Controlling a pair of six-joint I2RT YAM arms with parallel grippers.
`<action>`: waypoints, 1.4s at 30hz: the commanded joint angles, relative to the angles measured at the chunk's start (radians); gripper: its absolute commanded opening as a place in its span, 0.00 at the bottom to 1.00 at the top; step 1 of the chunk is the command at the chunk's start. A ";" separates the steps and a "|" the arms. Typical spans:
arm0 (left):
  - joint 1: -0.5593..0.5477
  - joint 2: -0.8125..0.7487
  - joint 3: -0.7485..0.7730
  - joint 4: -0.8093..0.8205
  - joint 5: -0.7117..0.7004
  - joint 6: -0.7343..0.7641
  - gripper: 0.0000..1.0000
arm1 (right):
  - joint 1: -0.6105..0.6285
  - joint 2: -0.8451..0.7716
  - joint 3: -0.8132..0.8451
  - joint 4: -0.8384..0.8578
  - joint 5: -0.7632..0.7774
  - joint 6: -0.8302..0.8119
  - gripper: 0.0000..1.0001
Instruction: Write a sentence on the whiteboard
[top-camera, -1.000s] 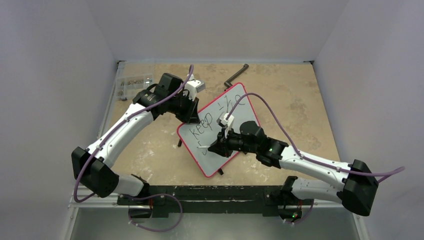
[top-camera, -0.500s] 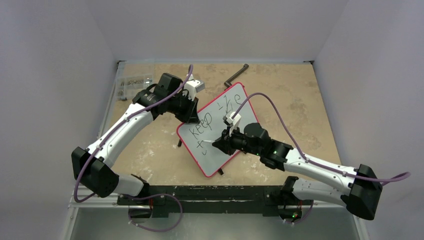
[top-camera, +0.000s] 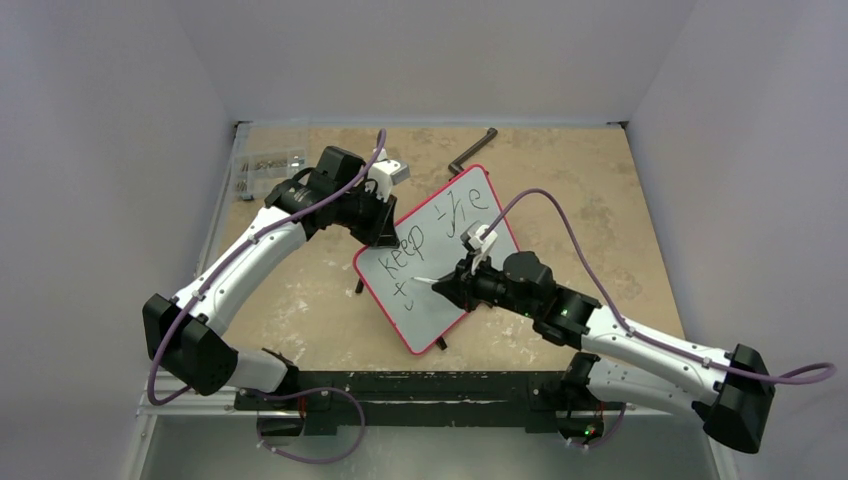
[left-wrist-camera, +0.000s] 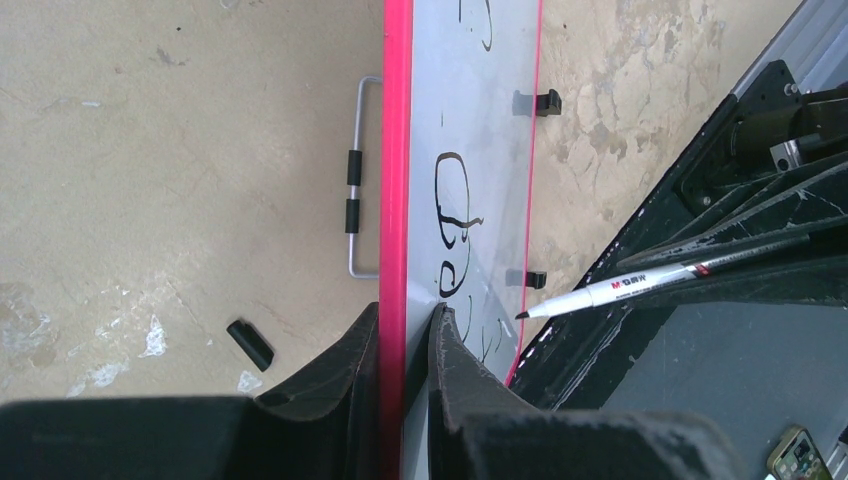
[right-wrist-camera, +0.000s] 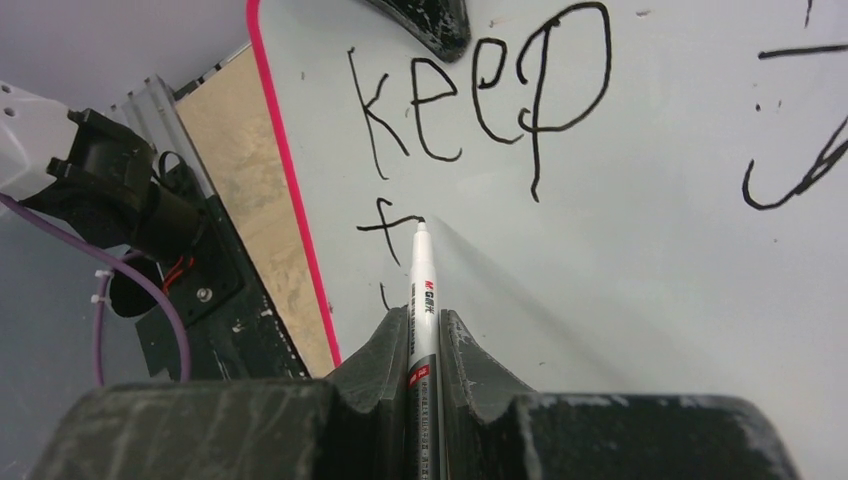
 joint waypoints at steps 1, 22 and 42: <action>0.020 0.015 -0.039 -0.102 -0.352 0.114 0.00 | -0.003 -0.025 -0.042 0.033 0.076 0.050 0.00; 0.021 0.021 -0.032 -0.106 -0.349 0.107 0.00 | -0.004 -0.040 -0.075 0.094 0.052 0.018 0.00; 0.021 0.014 -0.034 -0.107 -0.343 0.112 0.00 | -0.004 0.068 -0.066 0.114 0.015 -0.013 0.00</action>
